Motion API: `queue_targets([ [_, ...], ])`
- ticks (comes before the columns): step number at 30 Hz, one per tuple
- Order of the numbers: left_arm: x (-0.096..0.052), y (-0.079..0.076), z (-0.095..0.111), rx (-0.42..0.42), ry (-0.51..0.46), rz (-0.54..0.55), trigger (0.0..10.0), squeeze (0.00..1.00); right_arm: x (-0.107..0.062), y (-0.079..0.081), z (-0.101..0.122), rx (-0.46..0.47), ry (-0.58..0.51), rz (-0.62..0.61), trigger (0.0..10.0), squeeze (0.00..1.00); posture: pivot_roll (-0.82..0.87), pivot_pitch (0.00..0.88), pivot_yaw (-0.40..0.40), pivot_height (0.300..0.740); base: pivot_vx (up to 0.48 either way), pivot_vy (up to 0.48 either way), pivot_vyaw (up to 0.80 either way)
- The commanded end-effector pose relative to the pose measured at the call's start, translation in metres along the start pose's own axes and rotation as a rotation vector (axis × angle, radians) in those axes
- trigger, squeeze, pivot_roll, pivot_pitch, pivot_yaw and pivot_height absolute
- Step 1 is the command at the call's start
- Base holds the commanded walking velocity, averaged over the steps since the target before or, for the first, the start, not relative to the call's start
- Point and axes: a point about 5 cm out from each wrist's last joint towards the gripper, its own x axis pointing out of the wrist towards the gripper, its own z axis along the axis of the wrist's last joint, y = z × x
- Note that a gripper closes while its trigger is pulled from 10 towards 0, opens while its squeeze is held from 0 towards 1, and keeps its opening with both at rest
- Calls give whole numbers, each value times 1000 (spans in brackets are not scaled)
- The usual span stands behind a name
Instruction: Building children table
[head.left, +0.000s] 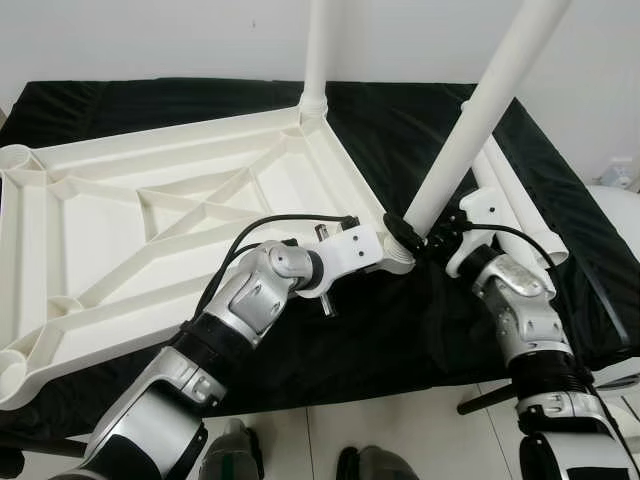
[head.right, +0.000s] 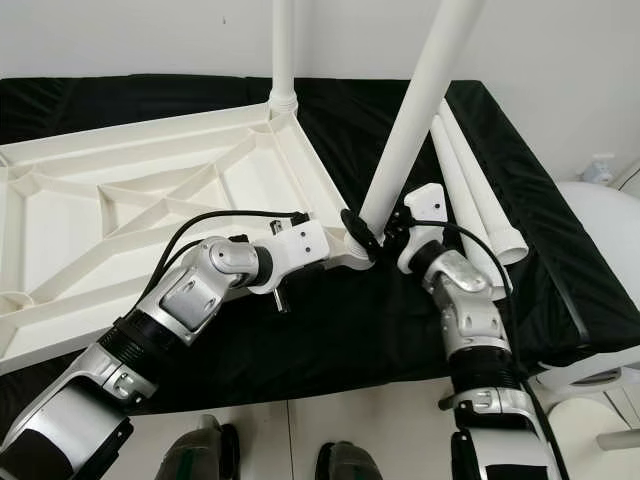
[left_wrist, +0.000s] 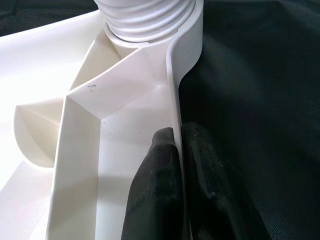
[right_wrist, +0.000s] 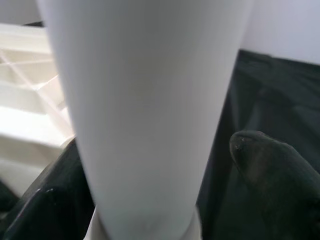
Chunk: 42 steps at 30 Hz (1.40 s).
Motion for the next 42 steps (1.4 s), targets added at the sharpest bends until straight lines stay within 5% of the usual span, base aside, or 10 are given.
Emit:
queue_targets([
  [1, 2, -5, 12, 51, -46, -24, 10000, 0, -1, -1, -1, -4, 6, 27, 10000, 0, -27, 34, -32, 740, 0, 0, 0],
  [14, 3, -7, 13, 49, -48, -29, 10000, 0, 5, -10, -4, -36, 31, 95, 10000, 0, -22, 43, -29, 740, 0, 0, 0],
  [15, 3, -6, 13, 48, -47, -28, 10000, 0, 5, -12, -3, -33, 30, 89, 5843, 0, -20, 44, -30, 740, 0, 0, 0],
  [16, 3, -6, 13, 48, -47, -28, 10000, 0, 5, -12, -3, -33, 30, 89, 5843, 0, -20, 44, -30, 740, 0, 0, 0],
  [17, 2, -6, 13, 48, -47, -27, 10000, 0, 5, -12, -3, -32, 31, 90, 2824, 0, -20, 45, -29, 740, 0, 0, 0],
  [18, 2, -6, 13, 48, -47, -27, 10000, 0, 5, -12, -3, -32, 31, 90, 2824, 0, -20, 45, -29, 740, 0, 0, 0],
  [19, 2, -6, 13, 48, -46, -26, 10000, 0, 6, -13, -2, -30, 30, 92, 0, 0, -20, 46, -28, 740, 0, 0, 0],
  [28, 2, -5, 13, 47, -47, -26, 10000, 0, 5, -13, -2, -29, 16, 100, 0, 0, -27, 54, -25, 740, 0, 0, 0],
  [29, 2, -5, 13, 47, -47, -26, 10000, 0, 5, -13, -3, -25, 18, 97, 10000, 0, -28, 55, -24, 740, 0, 0, 0],
  [42, 2, -6, 13, 49, -48, -29, 10000, 0, 7, 2, -7, 45, 5, -6, 10000, 0, -30, 61, -28, 740, 0, 0, 0],
])
